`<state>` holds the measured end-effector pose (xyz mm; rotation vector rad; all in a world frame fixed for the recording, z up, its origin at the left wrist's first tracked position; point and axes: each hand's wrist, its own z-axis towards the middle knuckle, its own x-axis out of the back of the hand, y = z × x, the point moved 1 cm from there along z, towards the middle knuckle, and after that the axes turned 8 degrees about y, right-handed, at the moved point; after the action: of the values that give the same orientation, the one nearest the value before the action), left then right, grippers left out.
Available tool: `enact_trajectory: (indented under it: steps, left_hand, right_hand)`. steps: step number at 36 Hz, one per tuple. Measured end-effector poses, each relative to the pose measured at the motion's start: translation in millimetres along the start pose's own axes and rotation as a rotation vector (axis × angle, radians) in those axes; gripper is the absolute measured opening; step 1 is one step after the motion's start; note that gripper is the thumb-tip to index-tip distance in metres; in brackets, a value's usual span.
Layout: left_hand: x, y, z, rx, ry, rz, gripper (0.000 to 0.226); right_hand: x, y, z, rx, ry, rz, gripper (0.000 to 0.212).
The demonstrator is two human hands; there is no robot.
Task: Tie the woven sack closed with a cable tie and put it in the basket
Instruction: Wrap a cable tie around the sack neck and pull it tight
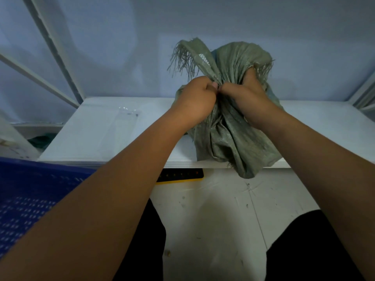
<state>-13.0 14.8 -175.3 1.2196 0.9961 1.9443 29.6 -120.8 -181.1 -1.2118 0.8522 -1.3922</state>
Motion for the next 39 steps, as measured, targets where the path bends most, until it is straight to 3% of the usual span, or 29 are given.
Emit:
enact_trajectory:
  steps: [5, 10, 15, 17, 19, 21, 23, 32, 36, 39]
  left_hand:
    - [0, 2, -1, -0.028, 0.021, 0.010, 0.026]
    - [1, 4, -2, -0.028, 0.032, -0.001, 0.027]
    - [5, 1, -1, 0.110, 0.044, -0.156, 0.029]
    - [6, -2, 0, 0.177, 0.060, -0.249, 0.026]
    - [6, -2, 1, 0.223, 0.071, -0.333, 0.024]
    - [6, -1, 0, 0.250, 0.078, -0.433, 0.023]
    - [7, 2, -1, 0.280, 0.080, -0.510, 0.019]
    - [6, 13, -10, 0.368, 0.119, -0.681, 0.026]
    - [5, 11, -6, 0.387, 0.124, -0.744, 0.026]
    - [5, 8, -3, 0.378, 0.122, -0.742, 0.026]
  right_hand:
    - [1, 1, 4, -0.024, -0.002, 0.029, 0.094]
    - [4, 9, 9, -0.031, 0.003, 0.046, 0.082]
    - [-2, 12, 22, -0.259, -0.027, -0.025, 0.123]
    - [-4, 21, 31, -0.305, -0.052, -0.043, 0.129]
    - [-5, 15, 24, -0.313, -0.101, -0.034, 0.106]
    - [-10, 1, 10, -0.256, -0.193, -0.015, 0.060]
    - [-10, -1, 4, -0.220, -0.282, 0.042, 0.042]
    - [-2, 4, 8, -0.205, -0.344, -0.017, 0.054]
    - [-3, 3, 9, -0.233, -0.311, -0.056, 0.081]
    - [-5, -3, 5, -0.219, -0.328, -0.085, 0.069]
